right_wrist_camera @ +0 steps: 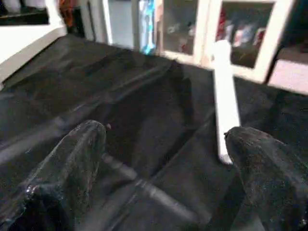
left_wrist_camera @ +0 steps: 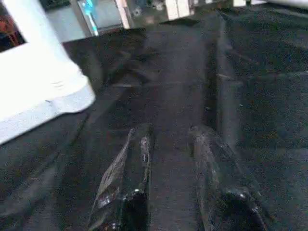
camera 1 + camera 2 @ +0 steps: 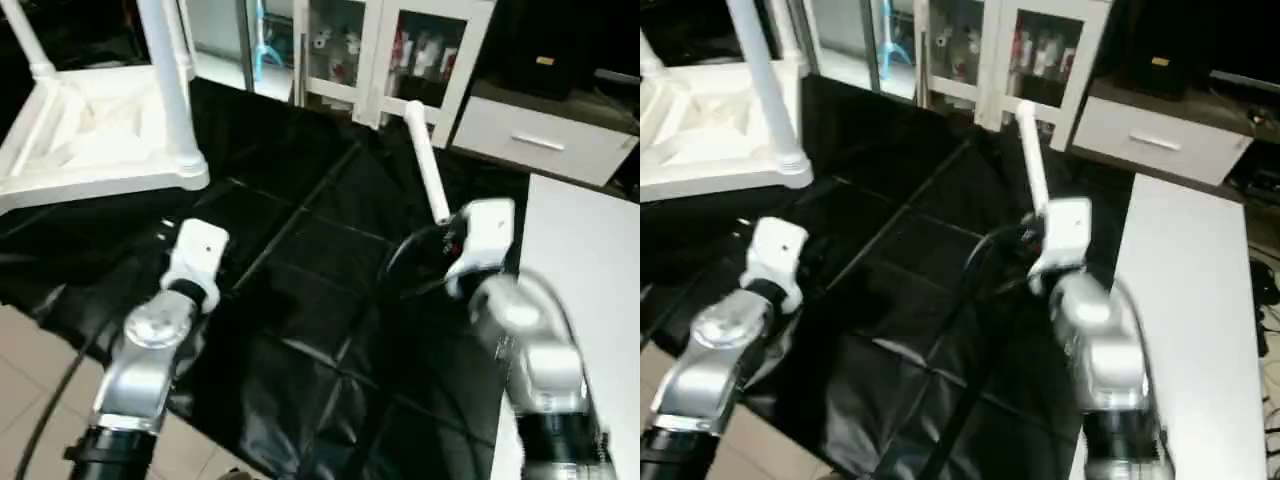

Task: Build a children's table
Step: Move to table, then pick table leg

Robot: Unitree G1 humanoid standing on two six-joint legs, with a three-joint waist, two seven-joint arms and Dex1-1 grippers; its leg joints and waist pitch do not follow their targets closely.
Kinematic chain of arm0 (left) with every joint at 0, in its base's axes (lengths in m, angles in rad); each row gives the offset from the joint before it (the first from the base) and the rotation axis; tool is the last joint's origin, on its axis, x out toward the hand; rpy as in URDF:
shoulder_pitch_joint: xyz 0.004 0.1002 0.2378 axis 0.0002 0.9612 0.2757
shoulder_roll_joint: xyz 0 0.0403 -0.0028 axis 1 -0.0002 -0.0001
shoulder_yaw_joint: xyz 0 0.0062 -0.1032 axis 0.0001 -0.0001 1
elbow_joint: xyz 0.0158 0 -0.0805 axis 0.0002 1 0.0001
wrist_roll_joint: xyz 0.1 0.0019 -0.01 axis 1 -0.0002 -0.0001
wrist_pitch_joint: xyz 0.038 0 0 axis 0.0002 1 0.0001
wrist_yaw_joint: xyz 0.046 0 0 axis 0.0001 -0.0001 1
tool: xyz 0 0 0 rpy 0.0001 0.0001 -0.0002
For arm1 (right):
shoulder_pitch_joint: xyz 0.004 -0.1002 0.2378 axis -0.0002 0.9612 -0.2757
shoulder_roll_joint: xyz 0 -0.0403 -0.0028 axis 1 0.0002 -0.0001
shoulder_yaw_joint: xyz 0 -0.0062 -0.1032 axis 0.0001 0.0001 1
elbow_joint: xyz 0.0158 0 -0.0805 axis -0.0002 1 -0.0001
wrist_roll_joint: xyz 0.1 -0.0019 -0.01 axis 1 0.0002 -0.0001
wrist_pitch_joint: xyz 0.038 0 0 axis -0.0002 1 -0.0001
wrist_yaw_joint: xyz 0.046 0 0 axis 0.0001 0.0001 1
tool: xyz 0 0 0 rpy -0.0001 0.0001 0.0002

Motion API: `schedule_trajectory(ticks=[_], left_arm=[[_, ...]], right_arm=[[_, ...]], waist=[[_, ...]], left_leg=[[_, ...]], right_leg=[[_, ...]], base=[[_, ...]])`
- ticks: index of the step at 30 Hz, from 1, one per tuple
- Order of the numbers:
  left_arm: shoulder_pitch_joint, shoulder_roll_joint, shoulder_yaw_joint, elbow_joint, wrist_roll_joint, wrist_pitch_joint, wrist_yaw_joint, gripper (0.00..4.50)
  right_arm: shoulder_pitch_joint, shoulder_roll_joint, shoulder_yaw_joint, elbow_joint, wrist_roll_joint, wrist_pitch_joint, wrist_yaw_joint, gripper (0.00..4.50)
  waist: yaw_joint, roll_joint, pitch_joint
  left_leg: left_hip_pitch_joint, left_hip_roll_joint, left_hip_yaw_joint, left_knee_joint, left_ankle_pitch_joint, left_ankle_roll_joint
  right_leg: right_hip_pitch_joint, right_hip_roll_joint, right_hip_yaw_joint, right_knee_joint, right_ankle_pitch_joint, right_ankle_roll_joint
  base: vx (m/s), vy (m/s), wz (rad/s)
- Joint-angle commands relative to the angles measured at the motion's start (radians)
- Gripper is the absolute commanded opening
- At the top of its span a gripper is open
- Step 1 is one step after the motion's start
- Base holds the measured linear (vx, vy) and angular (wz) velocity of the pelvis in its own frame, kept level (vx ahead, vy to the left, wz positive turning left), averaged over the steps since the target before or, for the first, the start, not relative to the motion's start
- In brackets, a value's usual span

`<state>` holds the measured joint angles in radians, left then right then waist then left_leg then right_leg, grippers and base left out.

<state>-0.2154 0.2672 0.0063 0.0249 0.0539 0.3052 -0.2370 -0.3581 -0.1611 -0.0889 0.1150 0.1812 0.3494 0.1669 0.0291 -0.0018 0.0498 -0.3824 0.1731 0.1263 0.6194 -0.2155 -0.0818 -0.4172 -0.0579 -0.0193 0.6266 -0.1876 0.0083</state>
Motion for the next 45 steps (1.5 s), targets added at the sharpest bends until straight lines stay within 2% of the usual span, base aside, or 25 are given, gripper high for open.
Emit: schedule_trajectory(ticks=[1, 2, 3, 4, 5, 7, 8, 10, 13, 14, 15, 17, 18, 19, 20, 22, 23, 25, 27, 30, 31, 35, 38, 42, 45], left_arm=[[-0.020, 0.007, 0.000, -0.023, -0.017, 0.009, -0.026, 1.40], [-0.022, 0.012, -0.002, -0.034, -0.024, 0.016, -0.035, 1.40], [-0.023, 0.017, -0.006, -0.050, -0.033, 0.026, -0.048, 1.40], [-0.021, 0.015, -0.006, -0.071, -0.046, 0.040, -0.060, 1.40], [-0.021, 0.015, -0.006, -0.071, -0.046, 0.040, -0.060, 1.40], [-0.016, 0.011, -0.006, -0.112, -0.066, 0.067, -0.077, 1.40], [-0.010, 0.011, -0.006, -0.137, -0.072, 0.082, -0.081, 1.40], [-0.003, 0.016, -0.004, -0.161, -0.078, 0.096, -0.085, 1.40], [0.013, 0.028, 0.000, -0.214, -0.097, 0.121, -0.102, 1.40], [0.034, 0.054, 0.004, -0.299, -0.135, 0.167, -0.143, 1.40], [0.044, 0.089, 0.006, -0.382, -0.182, 0.214, -0.198, 1.40], [0.045, 0.106, 0.008, -0.422, -0.208, 0.234, -0.224, 1.40], [0.048, 0.112, 0.009, -0.446, -0.224, 0.248, -0.234, 1.40], [0.041, 0.126, 0.015, -0.497, -0.267, 0.281, -0.260, 1.40], [0.034, 0.141, 0.021, -0.561, -0.319, 0.328, -0.283, 1.40], [0.024, 0.152, 0.027, -0.613, -0.367, 0.376, -0.300, 1.40], [0.008, 0.162, 0.025, -0.639, -0.382, 0.408, -0.305, 1.40], [-0.022, 0.180, 0.025, -0.676, -0.400, 0.461, -0.308, 1.40], [-0.048, 0.198, 0.038, -0.702, -0.409, 0.511, -0.300, 1.40], [-0.079, 0.232, 0.066, -0.717, -0.424, 0.564, -0.298, 1.40], [-0.082, 0.245, 0.075, -0.722, -0.431, 0.576, -0.300, 1.40], [-0.069, 0.270, 0.095, -0.766, -0.464, 0.636, -0.291, 1.40], [-0.055, 0.268, 0.102, -0.803, -0.480, 0.679, -0.281, 1.40], [-0.041, 0.271, 0.103, -0.832, -0.501, 0.712, -0.272, 1.40], [-0.040, 0.276, 0.101, -0.835, -0.509, 0.719, -0.268, 1.40]], right_arm=[[-0.068, -0.027, -0.035, 0.132, -0.011, -0.040, -0.012, 4.44], [-0.120, -0.044, -0.051, 0.221, -0.009, -0.066, -0.007, 4.44], [-0.186, -0.065, -0.072, 0.337, -0.004, -0.102, 0.001, 4.44], [-0.237, -0.082, -0.088, 0.427, 0.012, -0.126, 0.036, 4.44], [-0.237, -0.082, -0.088, 0.427, 0.012, -0.126, 0.036, 4.44], [-0.323, -0.116, -0.107, 0.590, 0.028, -0.165, 0.094, 4.44], [-0.371, -0.136, -0.118, 0.684, 0.032, -0.198, 0.124, 4.44], [-0.403, -0.150, -0.129, 0.747, 0.031, -0.220, 0.114, 4.44], [-0.460, -0.175, -0.151, 0.853, 0.033, -0.257, 0.092, 4.44], [-0.522, -0.200, -0.175, 0.952, 0.036, -0.287, 0.090, 4.44], [-0.573, -0.215, -0.204, 1.028, 0.051, -0.298, 0.113, 4.44], [-0.592, -0.221, -0.217, 1.058, 0.059, -0.298, 0.127, 4.44], [-0.597, -0.224, -0.219, 1.066, 0.061, -0.298, 0.133, 4.44], [-0.611, -0.230, -0.221, 1.087, 0.062, -0.299, 0.151, 4.44], [-0.623, -0.237, -0.220, 1.105, 0.059, -0.303, 0.172, 4.44], [-0.635, -0.245, -0.214, 1.124, 0.049, -0.315, 0.181, 4.44], [-0.649, -0.250, -0.218, 1.142, 0.047, -0.327, 0.183, 4.44], [-0.670, -0.258, -0.220, 1.172, 0.030, -0.351, 0.173, 4.44], [-0.683, -0.264, -0.209, 1.191, 0.004, -0.370, 0.167, 4.44], [-0.698, -0.269, -0.190, 1.204, -0.029, -0.397, 0.129, 4.44], [-0.705, -0.269, -0.192, 1.207, -0.031, -0.404, 0.121, 4.44], [-0.724, -0.270, -0.188, 1.219, -0.042, -0.422, 0.119, 4.44], [-0.732, -0.270, -0.200, 1.227, -0.044, -0.427, 0.116, 4.44], [-0.739, -0.270, -0.213, 1.231, -0.043, -0.427, 0.138, 4.44], [-0.740, -0.273, -0.205, 1.233, -0.056, -0.423, 0.147, 4.44]], waist=[[-0.006, 0.010, -0.051], [-0.008, 0.011, -0.055], [-0.003, 0.014, -0.059], [-0.009, 0.005, -0.057], [-0.008, 0.008, -0.060], [-0.002, 0.005, -0.059], [-0.001, 0.002, -0.061], [0.004, 0.009, -0.064], [0.005, 0.008, -0.064], [0.007, 0.002, -0.043], [0.007, 0.000, -0.040], [0.016, 0.004, -0.028], [0.019, 0.012, -0.006], [0.017, 0.009, -0.004], [0.023, 0.025, 0.026], [0.025, 0.015, 0.033], [0.027, 0.015, 0.037], [0.037, 0.027, 0.063], [0.042, 0.022, 0.072], [0.045, 0.026, 0.080], [0.046, 0.018, 0.090], [0.045, 0.018, 0.113], [0.049, 0.019, 0.120], [0.056, 0.018, 0.137], [0.060, 0.019, 0.139]], left_leg=[[0.016, 0.026, 0.004, -0.088, -0.314, -0.029], [0.007, 0.024, 0.004, -0.088, -0.285, -0.030], [0.011, 0.027, 0.006, -0.086, -0.277, -0.030], [0.007, 0.023, 0.008, -0.084, -0.270, -0.027], [0.005, 0.024, 0.008, -0.081, -0.268, -0.025], [0.012, 0.027, 0.020, -0.077, -0.250, -0.005], [-0.001, 0.025, 0.022, -0.075, -0.218, 0.011], [0.000, 0.028, 0.026, -0.070, -0.158, 0.025], [-0.003, 0.027, 0.029, -0.066, -0.112, 0.040], [-0.007, 0.027, 0.031, -0.071, -0.107, 0.062], [-0.010, 0.026, 0.030, -0.073, -0.113, 0.068], [-0.004, 0.028, 0.034, -0.070, -0.104, 0.098], [-0.007, 0.029, 0.033, -0.076, -0.128, 0.100], [-0.008, 0.030, 0.035, -0.077, -0.153, 0.100], [-0.007, 0.034, 0.030, -0.087, -0.212, 0.079], [-0.007, 0.033, 0.031, -0.086, -0.216, 0.068], [-0.007, 0.033, 0.031, -0.086, -0.204, 0.070], [-0.007, 0.033, 0.032, -0.089, -0.198, 0.077], [-0.017, 0.029, 0.031, -0.085, -0.128, 0.093], [-0.026, 0.023, 0.036, -0.073, 0.024, 0.148], [-0.032, 0.020, 0.036, -0.072, 0.074, 0.171], [-0.028, 0.028, 0.043, -0.067, 0.128, 0.231], [-0.029, 0.028, 0.046, -0.057, 0.208, 0.271], [-0.024, 0.037, 0.049, -0.061, 0.146, 0.268], [-0.019, 0.039, 0.050, -0.063, 0.125, 0.253]], right_leg=[[0.032, -0.047, 0.029, -0.097, -0.353, -0.127], [0.042, -0.049, 0.028, -0.092, -0.334, -0.138], [0.039, -0.052, 0.028, -0.090, -0.314, -0.146], [0.041, -0.048, 0.025, -0.086, -0.287, -0.165], [0.046, -0.052, 0.025, -0.080, -0.272, -0.176], [0.038, -0.051, 0.028, -0.084, -0.238, -0.187], [0.052, -0.054, 0.025, -0.080, -0.227, -0.206], [0.049, -0.052, 0.026, -0.074, -0.147, -0.221], [0.055, -0.049, 0.023, -0.062, -0.041, -0.258], [0.047, -0.048, 0.023, -0.061, -0.010, -0.277], [0.051, -0.048, 0.022, -0.060, -0.022, -0.279], [0.037, -0.044, 0.023, -0.060, -0.006, -0.289], [0.026, -0.043, 0.023, -0.066, -0.033, -0.290], [0.028, -0.041, 0.022, -0.069, -0.063, -0.290], [0.018, -0.048, 0.024, -0.072, -0.136, -0.291], [0.025, -0.051, 0.026, -0.074, -0.154, -0.291], [0.023, -0.051, 0.027, -0.073, -0.149, -0.296], [0.016, -0.053, 0.029, -0.076, -0.178, -0.307], [0.023, -0.056, 0.030, -0.069, -0.132, -0.317], [0.025, -0.049, 0.031, -0.052, 0.036, -0.354], [0.025, -0.047, 0.030, -0.044, 0.103, -0.358], [0.020, -0.050, 0.031, -0.035, 0.175, -0.397], [0.015, -0.044, 0.031, -0.024, 0.271, -0.414], [0.014, -0.051, 0.032, -0.031, 0.166, -0.424], [0.013, -0.051, 0.033, -0.034, 0.123, -0.419]], base=[[0.000, 0.000, 0.00], [0.000, 0.000, 0.00], [0.000, 0.000, 0.00], [0.000, 0.000, 0.00], [0.000, 0.000, 0.00], [0.000, 0.000, 0.00], [0.000, 0.000, 0.00], [0.000, 0.000, 0.00], [0.000, 0.000, 0.00], [0.000, 0.000, 0.00], [0.000, 0.000, 0.00], [0.000, 0.000, 0.00], [0.000, 0.000, 0.00], [0.000, 0.000, 0.00], [0.000, 0.000, 0.00], [0.000, 0.000, 0.00], [0.000, 0.000, 0.00], [0.000, 0.000, 0.00], [0.000, 0.000, 0.00], [0.000, 0.000, 0.00], [0.000, 0.000, 0.00], [0.000, 0.000, 0.00], [0.000, 0.000, 0.00], [0.000, 0.000, 0.00], [0.000, 0.000, 0.00]])
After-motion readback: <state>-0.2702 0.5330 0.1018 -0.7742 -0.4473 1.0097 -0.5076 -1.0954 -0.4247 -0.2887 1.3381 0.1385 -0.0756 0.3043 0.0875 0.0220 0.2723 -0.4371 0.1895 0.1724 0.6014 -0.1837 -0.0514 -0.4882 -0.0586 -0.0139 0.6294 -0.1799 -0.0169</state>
